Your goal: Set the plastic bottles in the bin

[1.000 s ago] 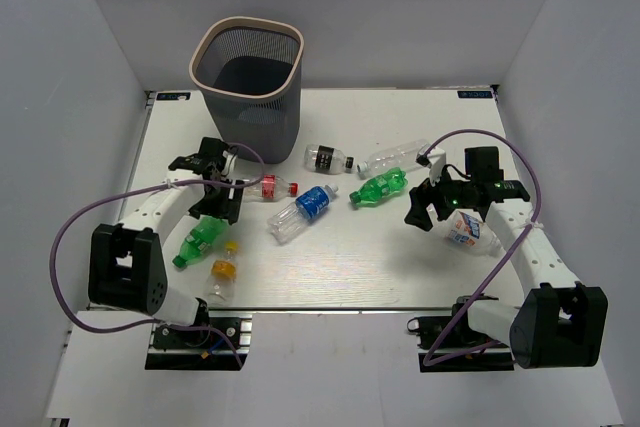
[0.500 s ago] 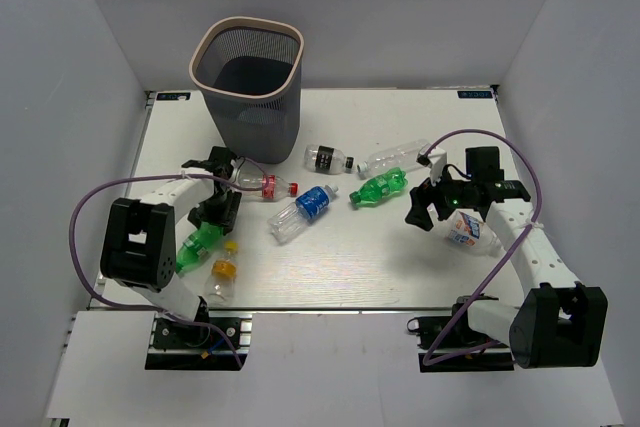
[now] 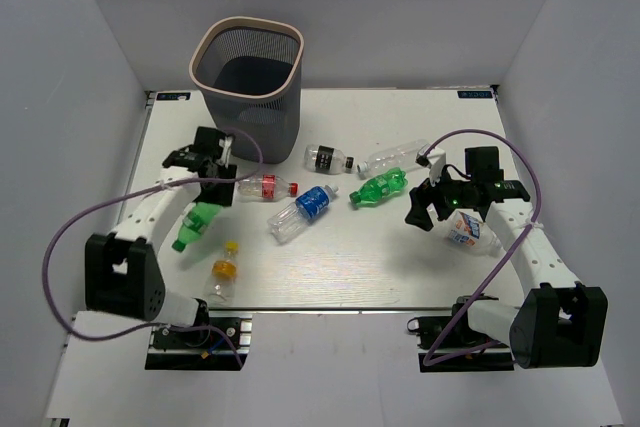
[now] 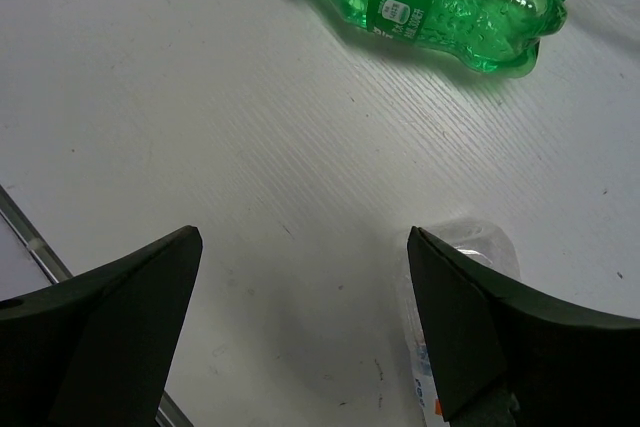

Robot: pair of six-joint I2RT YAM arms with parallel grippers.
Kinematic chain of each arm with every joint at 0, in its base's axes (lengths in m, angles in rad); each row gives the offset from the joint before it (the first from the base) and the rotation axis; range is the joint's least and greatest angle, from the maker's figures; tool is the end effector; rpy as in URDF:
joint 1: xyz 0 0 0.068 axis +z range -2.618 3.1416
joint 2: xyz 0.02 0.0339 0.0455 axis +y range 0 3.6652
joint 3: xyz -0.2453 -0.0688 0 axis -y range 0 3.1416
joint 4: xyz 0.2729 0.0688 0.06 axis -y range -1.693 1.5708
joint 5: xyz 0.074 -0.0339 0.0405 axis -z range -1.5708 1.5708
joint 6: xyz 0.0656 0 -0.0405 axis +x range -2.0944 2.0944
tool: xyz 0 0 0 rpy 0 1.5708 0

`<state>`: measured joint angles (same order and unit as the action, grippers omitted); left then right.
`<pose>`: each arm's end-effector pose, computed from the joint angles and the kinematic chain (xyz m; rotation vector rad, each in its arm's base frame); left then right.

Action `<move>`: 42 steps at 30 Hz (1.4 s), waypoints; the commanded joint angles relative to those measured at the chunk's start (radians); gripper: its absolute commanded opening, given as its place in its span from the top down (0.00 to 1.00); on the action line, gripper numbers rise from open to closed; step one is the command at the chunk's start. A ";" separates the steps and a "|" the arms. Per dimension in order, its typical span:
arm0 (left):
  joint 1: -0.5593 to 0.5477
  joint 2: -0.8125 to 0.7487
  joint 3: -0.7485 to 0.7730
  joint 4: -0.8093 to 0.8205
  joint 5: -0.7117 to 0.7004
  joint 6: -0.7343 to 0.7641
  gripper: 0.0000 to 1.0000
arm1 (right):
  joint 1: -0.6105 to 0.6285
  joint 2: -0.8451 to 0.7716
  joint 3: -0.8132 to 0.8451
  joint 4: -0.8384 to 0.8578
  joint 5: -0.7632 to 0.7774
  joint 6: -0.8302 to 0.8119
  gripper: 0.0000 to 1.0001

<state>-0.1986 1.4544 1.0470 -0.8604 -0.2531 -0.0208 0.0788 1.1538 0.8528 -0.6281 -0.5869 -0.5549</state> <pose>0.3041 -0.0444 0.1729 0.1943 2.7917 0.3071 0.2723 0.0579 0.2111 -0.9540 2.1539 0.5046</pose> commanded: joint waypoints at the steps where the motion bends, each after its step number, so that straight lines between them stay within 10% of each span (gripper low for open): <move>1: -0.004 -0.158 0.126 0.029 0.093 -0.005 1.00 | -0.002 0.000 0.015 0.002 -0.021 -0.020 0.11; 16: -0.004 -0.313 0.284 0.384 1.080 -0.092 1.00 | -0.001 0.023 0.065 -0.012 -0.044 -0.065 0.41; 28: 0.018 -0.069 0.513 0.997 0.807 -0.513 1.00 | 0.001 0.029 0.081 -0.009 -0.036 -0.080 0.43; 34: 0.027 0.079 0.605 1.066 0.802 -0.631 1.00 | 0.001 0.009 0.049 0.013 -0.022 -0.071 0.43; 42: 0.057 0.092 0.567 1.012 0.463 -0.562 1.00 | 0.004 0.047 0.063 0.096 -0.028 -0.036 0.28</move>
<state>-0.1596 1.5826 1.6108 0.1436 0.3546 -0.6010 0.0792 1.1851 0.8993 -0.5888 -0.6025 -0.6022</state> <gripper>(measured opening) 0.726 0.713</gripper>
